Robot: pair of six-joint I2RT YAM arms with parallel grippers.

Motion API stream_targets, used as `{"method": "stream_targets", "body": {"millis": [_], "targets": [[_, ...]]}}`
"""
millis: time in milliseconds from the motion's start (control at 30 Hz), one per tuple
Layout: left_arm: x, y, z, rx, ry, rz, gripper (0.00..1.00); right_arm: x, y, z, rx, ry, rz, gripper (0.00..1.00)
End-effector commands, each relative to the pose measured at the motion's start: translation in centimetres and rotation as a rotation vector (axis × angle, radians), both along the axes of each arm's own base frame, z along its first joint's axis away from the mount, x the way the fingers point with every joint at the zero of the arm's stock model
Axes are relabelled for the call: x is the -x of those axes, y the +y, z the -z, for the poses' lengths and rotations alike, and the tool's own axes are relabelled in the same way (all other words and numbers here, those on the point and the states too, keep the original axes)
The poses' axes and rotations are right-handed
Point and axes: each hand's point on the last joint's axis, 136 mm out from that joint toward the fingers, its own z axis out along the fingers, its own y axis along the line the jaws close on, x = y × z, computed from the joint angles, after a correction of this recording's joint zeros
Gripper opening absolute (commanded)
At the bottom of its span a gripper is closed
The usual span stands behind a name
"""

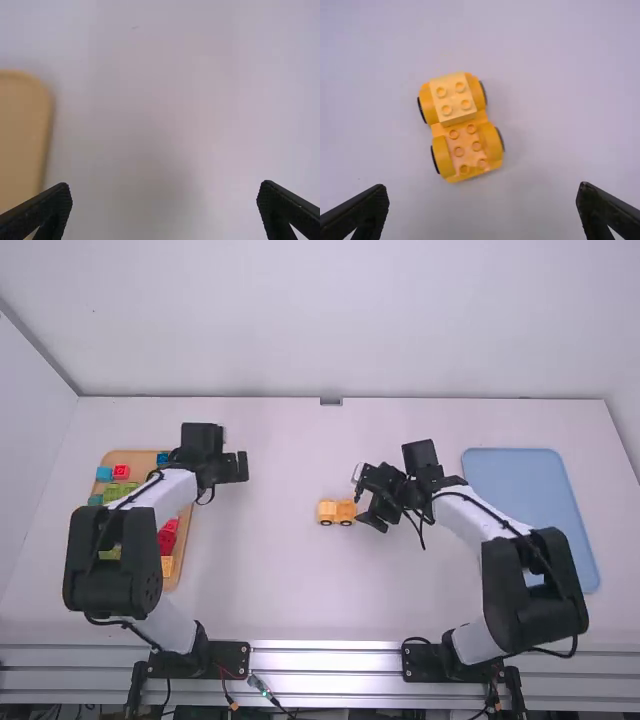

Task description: Assemble lego blocks to make yellow taxi

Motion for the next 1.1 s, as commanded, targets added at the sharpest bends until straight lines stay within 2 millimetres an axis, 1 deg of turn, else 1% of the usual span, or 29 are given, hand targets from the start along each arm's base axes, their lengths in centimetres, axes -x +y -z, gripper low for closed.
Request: {"method": "stream_targets", "body": {"millis": [0,67,133,200,233,300,333,367,400,500,633,700,733,767,800,833,867,900,933,1067], "targets": [[1.0,3.6,-0.4,0.059,0.009,-0.177,0.99,-0.5,-0.4,-1.6,0.022,-0.055,0.020,0.99],[2.2,5.6,0.1,0.086,0.045,-0.262,0.99,-0.6,-0.2,-2.3,0.011,-0.076,0.015,0.99],[3.8,7.3,0.9,0.096,0.100,-0.337,0.99,-0.9,-0.1,-3.0,-0.001,-0.103,0.013,0.99],[4.7,8.1,1.3,0.102,0.133,-0.373,0.99,-1.2,0.0,-3.2,-0.006,-0.122,0.014,0.99],[5.7,8.6,1.7,0.108,0.168,-0.403,0.99,-1.5,0.1,-3.4,-0.009,-0.136,0.016,0.99],[6.9,9.2,2.1,0.109,0.207,-0.430,0.99,-1.9,0.2,-3.7,-0.014,-0.158,0.016,0.99],[8.1,9.7,2.5,0.087,0.255,-0.414,0.99,-2.2,0.3,-4.0,-0.021,-0.177,0.015,0.99],[8.1,9.7,2.5,0.087,0.255,-0.414,0.99,-2.2,0.3,-4.0,-0.021,-0.177,0.015,0.99],[8.9,9.7,2.6,0.060,0.289,-0.363,0.99,-2.6,0.3,-4.3,-0.024,-0.200,0.017,0.99],[10.4,9.4,2.8,0.012,0.338,-0.269,0.99,-3.3,0.5,-4.9,-0.036,-0.238,0.018,0.99],[10.9,9.2,1.6,0.002,0.281,-0.274,0.99,-3.9,0.6,-5.5,-0.044,-0.277,0.019,0.99],[11.1,9.4,0.7,-0.011,0.239,-0.298,0.99,-4.1,0.7,-5.7,-0.046,-0.289,0.022,0.99],[11.5,9.7,-0.4,-0.028,0.203,-0.331,0.99,-4.1,0.7,-5.8,-0.048,-0.294,0.020,0.99],[11.8,9.9,-0.9,-0.036,0.191,-0.352,0.99,-4.2,0.7,-5.9,-0.050,-0.297,0.020,0.99],[12.9,10.6,-1.9,-0.050,0.171,-0.440,0.99,-4.2,0.8,-5.9,-0.053,-0.301,0.018,0.99],[13.6,10.9,-2.3,-0.052,0.166,-0.499,0.99,-4.3,0.8,-6.0,-0.054,-0.305,0.019,0.99],[15.0,11.5,-3.0,-0.052,0.158,-0.611,0.99,-4.4,0.8,-6.1,-0.056,-0.311,0.019,0.99],[15.2,11.5,-3.1,-0.053,0.158,-0.620,0.99,-4.4,0.8,-6.1,-0.056,-0.311,0.019,0.99],[16.5,11.5,-3.5,-0.054,0.162,-0.671,0.99,-4.4,0.9,-6.2,-0.058,-0.315,0.018,0.99],[18.3,10.8,-3.4,-0.024,0.187,-0.713,0.99,-4.6,0.9,-6.4,-0.063,-0.324,0.016,0.99]]}}
